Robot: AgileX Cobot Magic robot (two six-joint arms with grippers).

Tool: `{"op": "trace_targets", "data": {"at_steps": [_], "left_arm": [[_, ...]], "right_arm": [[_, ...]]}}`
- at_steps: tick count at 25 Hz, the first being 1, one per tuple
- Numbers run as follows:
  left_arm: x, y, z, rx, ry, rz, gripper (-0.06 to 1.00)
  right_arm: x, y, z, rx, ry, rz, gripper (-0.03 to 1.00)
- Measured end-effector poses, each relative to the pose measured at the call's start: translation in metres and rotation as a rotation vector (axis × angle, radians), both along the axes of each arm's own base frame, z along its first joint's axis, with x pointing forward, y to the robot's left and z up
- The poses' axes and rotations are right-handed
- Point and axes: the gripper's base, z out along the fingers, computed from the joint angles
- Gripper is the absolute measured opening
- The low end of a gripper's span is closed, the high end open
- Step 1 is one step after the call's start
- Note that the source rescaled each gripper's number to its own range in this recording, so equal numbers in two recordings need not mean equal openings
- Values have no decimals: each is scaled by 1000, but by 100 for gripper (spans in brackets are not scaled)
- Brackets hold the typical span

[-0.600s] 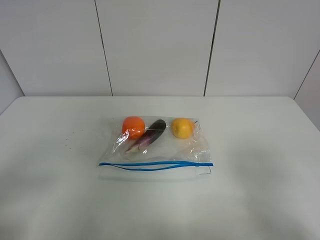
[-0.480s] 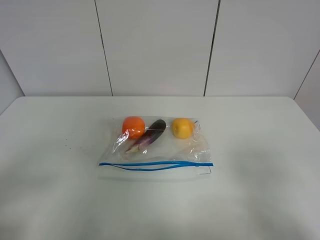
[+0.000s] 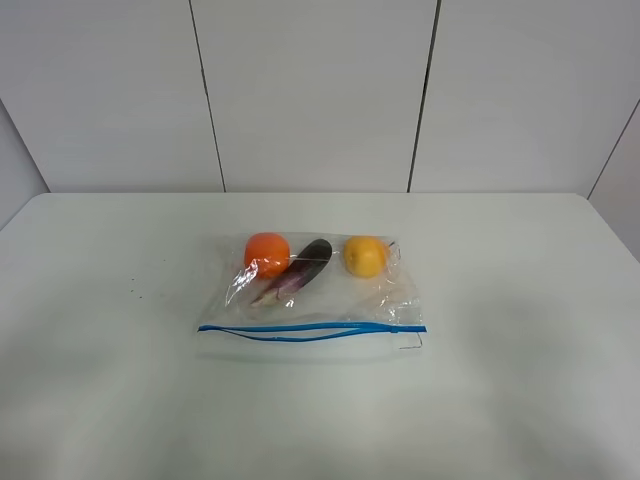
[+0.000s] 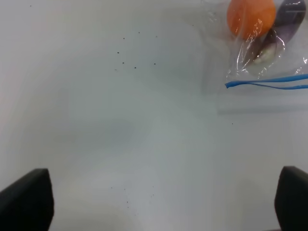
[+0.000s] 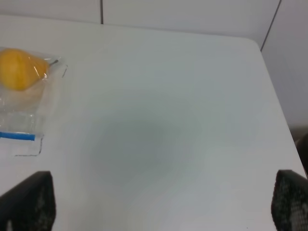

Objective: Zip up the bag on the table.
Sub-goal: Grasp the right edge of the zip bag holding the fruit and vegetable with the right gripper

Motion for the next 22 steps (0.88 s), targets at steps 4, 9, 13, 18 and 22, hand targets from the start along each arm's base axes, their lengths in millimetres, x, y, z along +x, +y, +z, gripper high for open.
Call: {"op": "trace_targets", "data": {"at_steps": [4,9,13,18,22], "left_arm": [[0,0,0,0,0,0,100],[0,0,0,1,0,0,100],[0,0,0,1,0,0,100],[0,0,0,1,0,0,100],[0,0,0,1,0,0,100]], "right_arm": [[0,0,0,0,0,0,100],[0,0,0,0,0,0,100],[0,1,1,6,0,4,100],[21,1,18,70,119,-12,100],[64,8,31,183,222,34,100]]}}
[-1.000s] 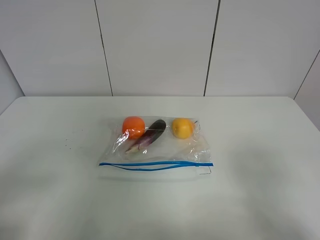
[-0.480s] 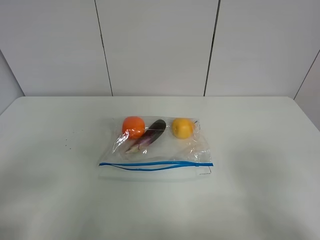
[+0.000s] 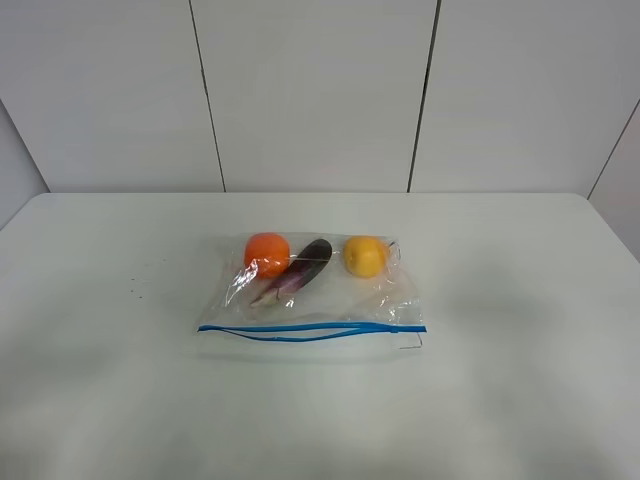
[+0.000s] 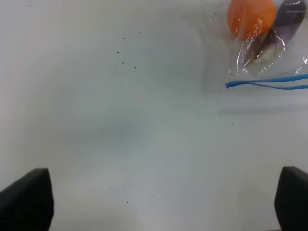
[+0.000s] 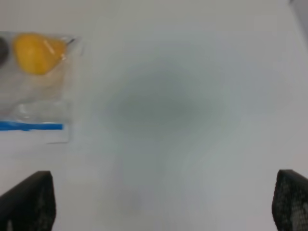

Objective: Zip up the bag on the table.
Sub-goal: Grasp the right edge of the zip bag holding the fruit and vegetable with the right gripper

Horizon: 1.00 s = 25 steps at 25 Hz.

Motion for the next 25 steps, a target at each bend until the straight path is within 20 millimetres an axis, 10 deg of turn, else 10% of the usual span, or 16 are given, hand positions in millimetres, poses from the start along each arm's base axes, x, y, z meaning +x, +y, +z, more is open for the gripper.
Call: {"op": "trace_targets", "data": {"at_steps": [9,16,25], "left_arm": [[0,0,0,0,0,0,100],[0,0,0,0,0,0,100],[0,0,0,0,0,0,100]], "right_arm": [[129,22,8,143,203,210,100],[203,-5,-57,317,362,243,100],[238,-11,-153,666,502,510,100]]}}
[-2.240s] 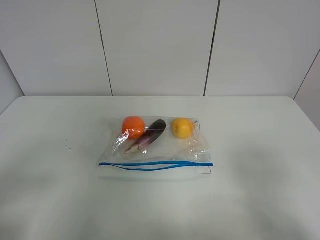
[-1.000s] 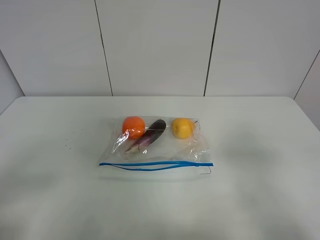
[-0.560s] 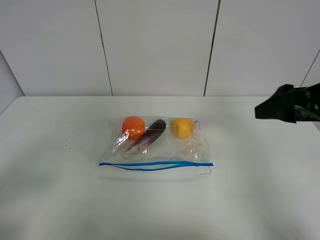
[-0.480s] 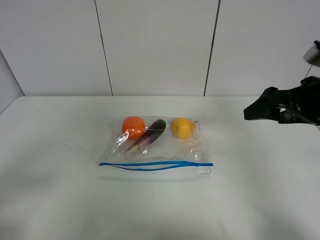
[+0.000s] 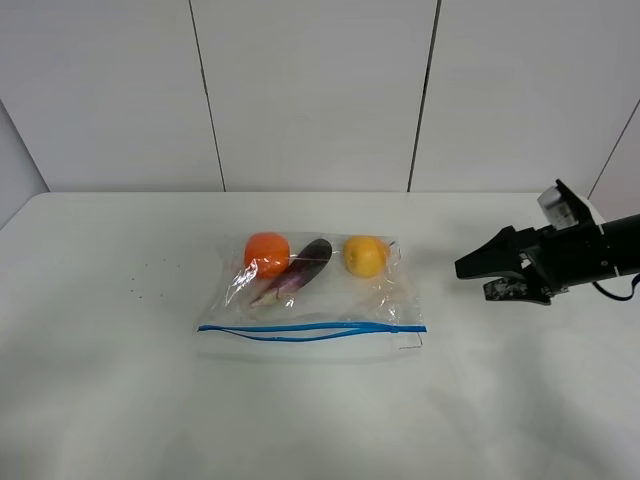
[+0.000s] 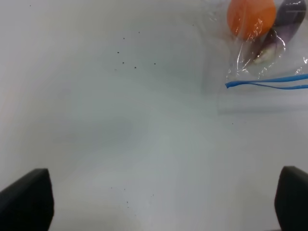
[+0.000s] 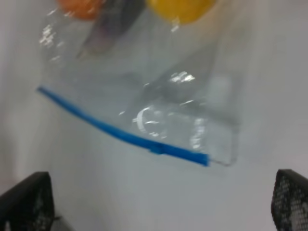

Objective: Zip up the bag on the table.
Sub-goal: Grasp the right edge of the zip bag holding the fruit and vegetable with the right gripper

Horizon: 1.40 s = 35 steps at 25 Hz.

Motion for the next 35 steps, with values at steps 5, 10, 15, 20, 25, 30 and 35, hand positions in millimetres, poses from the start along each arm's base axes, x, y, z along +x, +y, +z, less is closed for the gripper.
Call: {"op": "trace_targets", "data": {"at_steps": [5,10,15,20,25,30,35], "left_arm": [[0,0,0,0,0,0,100],[0,0,0,0,0,0,100],[0,0,0,0,0,0,100],[0,0,0,0,0,0,100],[0,0,0,0,0,0,100],[0,0,0,0,0,0,100],[0,0,0,0,0,0,100]], "right_arm": [[4,0,-30,37,38,18,100],[17,6,-43,54,38,57,100],[30,20,-49,75,37,103,100],[33,32,-52,74,50,124,100],[33,44,-65,74,83,142,100],[36,52,-66,102,66,124,100],[36,60,-65,110,64,133,100]]}}
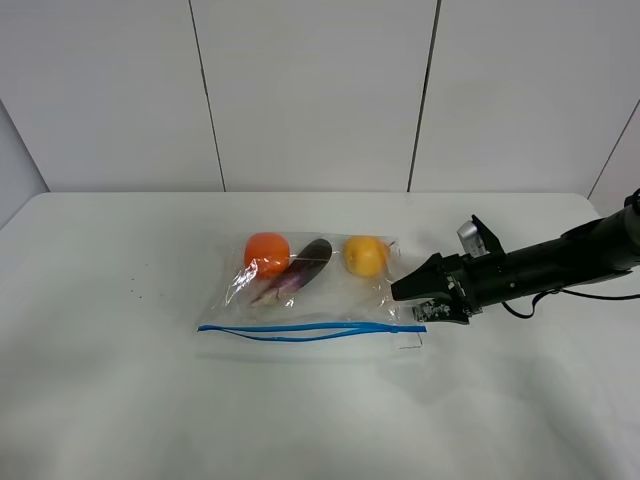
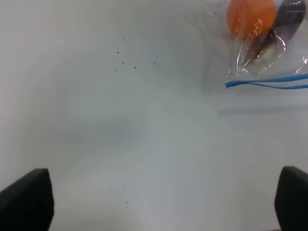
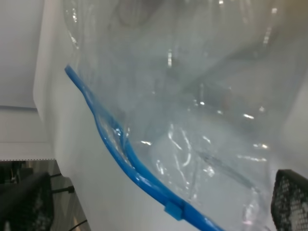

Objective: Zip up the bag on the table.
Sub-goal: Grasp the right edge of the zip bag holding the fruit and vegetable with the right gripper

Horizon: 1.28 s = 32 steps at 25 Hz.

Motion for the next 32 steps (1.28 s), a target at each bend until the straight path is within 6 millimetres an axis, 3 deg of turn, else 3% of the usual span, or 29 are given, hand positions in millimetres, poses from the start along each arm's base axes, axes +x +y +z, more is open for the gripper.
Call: {"op": "trace_targets", "data": {"at_steps": [17,23,32], "left_arm": [[0,0,0,0,0,0,100],[0,0,0,0,0,0,100],[0,0,0,0,0,0,100]], "right_arm": [[0,2,1,16,5,-6,100],[-2,16,1,13,5,33,100],[-2,17,0,9,2,34,100]]}}
